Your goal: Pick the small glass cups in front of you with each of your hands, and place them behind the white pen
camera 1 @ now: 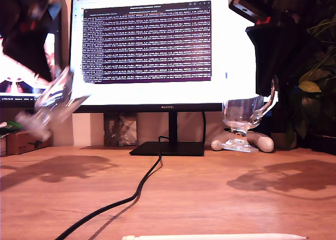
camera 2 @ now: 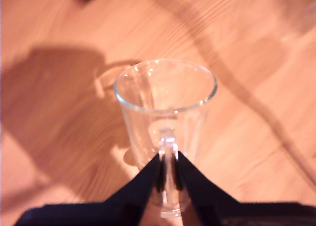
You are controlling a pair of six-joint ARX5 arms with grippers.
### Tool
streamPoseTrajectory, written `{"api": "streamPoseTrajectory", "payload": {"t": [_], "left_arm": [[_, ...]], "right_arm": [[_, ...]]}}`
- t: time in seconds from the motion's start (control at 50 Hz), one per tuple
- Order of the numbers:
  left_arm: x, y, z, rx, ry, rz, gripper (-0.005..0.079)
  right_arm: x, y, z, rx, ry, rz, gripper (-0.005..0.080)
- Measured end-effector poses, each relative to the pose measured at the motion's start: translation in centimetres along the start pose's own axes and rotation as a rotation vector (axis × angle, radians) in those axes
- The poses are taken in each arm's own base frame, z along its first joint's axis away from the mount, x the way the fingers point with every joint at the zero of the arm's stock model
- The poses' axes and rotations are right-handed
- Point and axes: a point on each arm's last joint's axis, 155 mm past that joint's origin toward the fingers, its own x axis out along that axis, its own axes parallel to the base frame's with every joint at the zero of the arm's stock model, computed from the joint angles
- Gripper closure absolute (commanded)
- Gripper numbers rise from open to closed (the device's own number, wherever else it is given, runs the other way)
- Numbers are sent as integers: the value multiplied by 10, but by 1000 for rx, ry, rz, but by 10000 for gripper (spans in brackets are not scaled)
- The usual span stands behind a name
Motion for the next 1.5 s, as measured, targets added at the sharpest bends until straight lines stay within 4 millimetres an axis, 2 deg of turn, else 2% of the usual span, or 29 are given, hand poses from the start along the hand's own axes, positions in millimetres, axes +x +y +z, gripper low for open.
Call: {"api": "streamPoseTrajectory", "payload": {"t": [0.14,0.3,0.44,0.6,0.74,0.94,1.08,1.3,1.5], "left_arm": [[-8,-22,11,49,-32,-12,766],[-7,-47,17,77,-40,-69,766],[-2,-66,19,115,-25,-103,766],[3,-83,21,152,-18,-134,766],[5,-93,23,175,-13,-149,766],[9,-108,24,210,-6,-171,766],[11,-118,25,235,0,-188,766],[13,-127,26,250,-2,-205,766],[6,-139,30,271,-29,-224,766]], "right_arm": [[3,15,-7,-43,31,13,765],[5,27,-17,-70,73,23,765],[9,30,-20,-82,81,26,765],[25,28,-38,-75,133,27,765],[33,27,-48,-71,162,28,765],[37,26,-44,-69,141,28,765],[44,25,-53,-51,162,31,765],[46,30,-52,-68,155,34,765],[46,35,-59,-80,179,38,765]]}}
